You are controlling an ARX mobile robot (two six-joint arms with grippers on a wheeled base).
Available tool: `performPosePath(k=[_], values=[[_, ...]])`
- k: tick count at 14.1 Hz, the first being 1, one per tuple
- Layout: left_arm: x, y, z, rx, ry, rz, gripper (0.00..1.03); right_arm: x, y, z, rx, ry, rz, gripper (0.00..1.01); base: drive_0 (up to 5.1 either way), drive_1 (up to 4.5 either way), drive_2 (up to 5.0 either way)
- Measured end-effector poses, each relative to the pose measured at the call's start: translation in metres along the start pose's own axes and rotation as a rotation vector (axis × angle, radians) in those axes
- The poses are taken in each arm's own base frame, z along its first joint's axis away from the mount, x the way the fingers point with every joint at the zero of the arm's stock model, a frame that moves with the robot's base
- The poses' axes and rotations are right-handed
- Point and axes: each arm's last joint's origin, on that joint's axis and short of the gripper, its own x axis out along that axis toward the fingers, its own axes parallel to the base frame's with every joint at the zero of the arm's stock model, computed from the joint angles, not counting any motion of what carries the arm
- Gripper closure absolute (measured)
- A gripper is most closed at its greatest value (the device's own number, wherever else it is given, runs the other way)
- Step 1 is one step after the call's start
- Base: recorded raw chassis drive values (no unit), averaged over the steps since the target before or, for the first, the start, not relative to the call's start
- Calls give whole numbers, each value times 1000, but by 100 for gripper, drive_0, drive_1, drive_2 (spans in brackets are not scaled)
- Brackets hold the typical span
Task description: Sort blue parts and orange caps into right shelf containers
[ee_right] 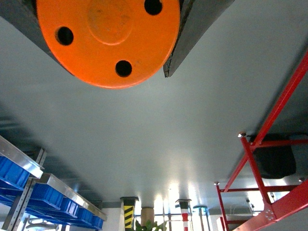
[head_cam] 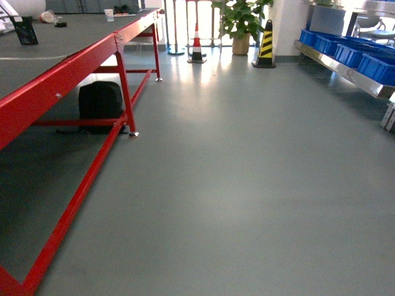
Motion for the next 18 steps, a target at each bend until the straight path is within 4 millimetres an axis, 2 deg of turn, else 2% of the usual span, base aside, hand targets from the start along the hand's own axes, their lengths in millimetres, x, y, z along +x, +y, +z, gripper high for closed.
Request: performPosePath(k=[18], values=[[0,0,0,0,0,1,59,0,0,0,-1,3,-1,58,-2,431,-436]])
